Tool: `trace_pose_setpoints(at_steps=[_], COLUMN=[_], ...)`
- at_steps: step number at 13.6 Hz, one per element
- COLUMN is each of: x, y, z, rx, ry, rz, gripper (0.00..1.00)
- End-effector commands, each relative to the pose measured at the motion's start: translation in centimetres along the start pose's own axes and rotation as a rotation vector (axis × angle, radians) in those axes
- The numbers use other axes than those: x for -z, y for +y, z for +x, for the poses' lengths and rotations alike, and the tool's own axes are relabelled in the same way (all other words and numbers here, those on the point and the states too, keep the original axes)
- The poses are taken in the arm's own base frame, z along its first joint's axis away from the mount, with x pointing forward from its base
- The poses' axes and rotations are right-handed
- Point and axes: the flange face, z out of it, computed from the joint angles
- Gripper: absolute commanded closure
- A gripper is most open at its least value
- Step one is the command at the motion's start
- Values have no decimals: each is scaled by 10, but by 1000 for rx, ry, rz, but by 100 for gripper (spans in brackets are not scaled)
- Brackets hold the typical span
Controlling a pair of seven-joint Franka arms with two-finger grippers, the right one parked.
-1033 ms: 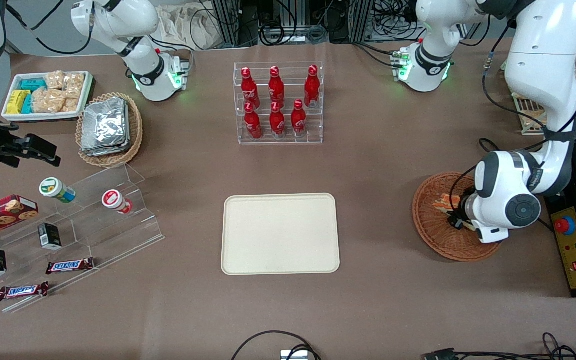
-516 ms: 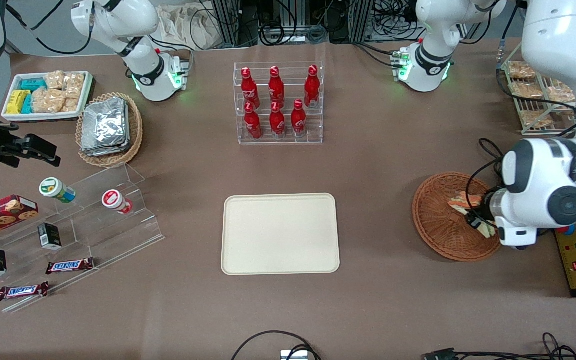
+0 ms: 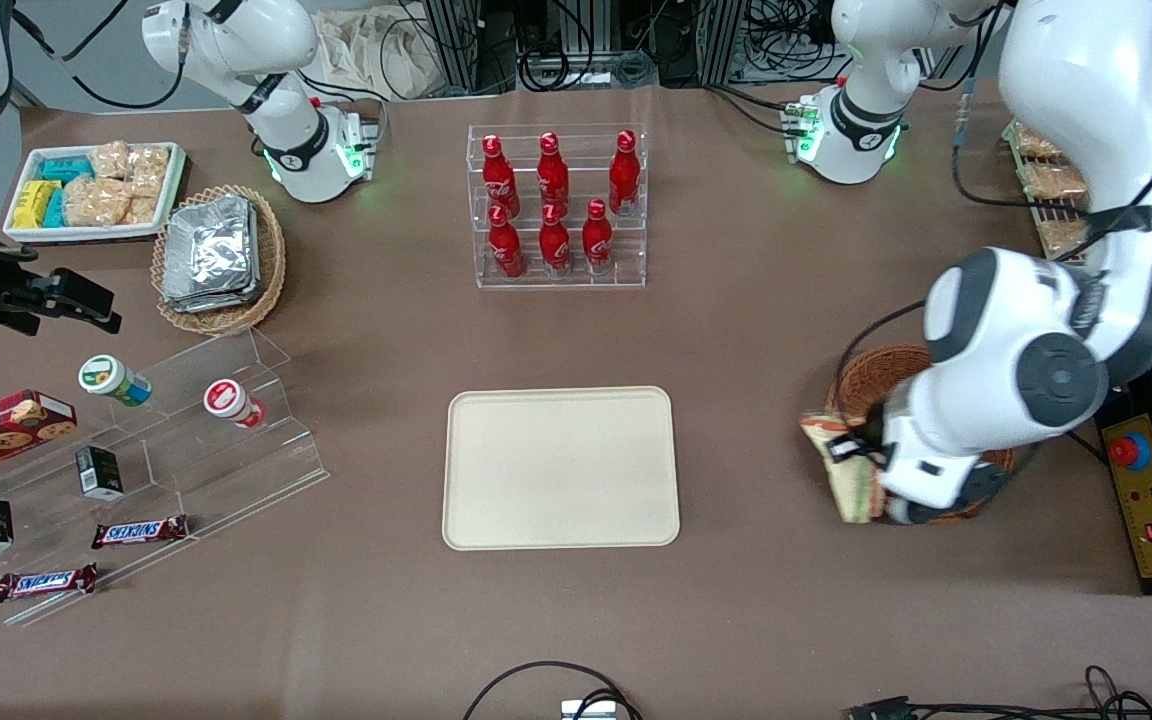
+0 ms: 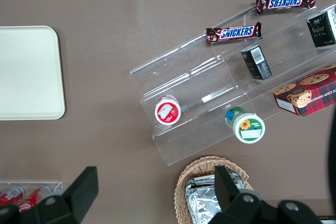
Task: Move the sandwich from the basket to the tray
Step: 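Carry the held sandwich with the left gripper over the cream tray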
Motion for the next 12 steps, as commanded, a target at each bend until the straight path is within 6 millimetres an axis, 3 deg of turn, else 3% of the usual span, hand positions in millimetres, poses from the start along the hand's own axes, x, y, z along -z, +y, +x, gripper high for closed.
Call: trace_pose_setpoints(at_steps=[1, 2, 3, 4, 8, 10, 11, 12], x=[-40, -62, -89, -103, -180, -195, -196, -197], y=[58, 74, 105, 133, 156, 172, 170, 170], z=[-8, -11, -24, -34, -36, -44, -42, -41], rx=[-168, -200, -250, -282, -292, -310, -298, -279], ry=[-22, -30, -25, 4, -35, -42, -42, -44], rz=[-25, -53, -81, -78, -34, -35, -34, -38], gripper=[100, 100, 100, 100, 100, 100, 98, 63])
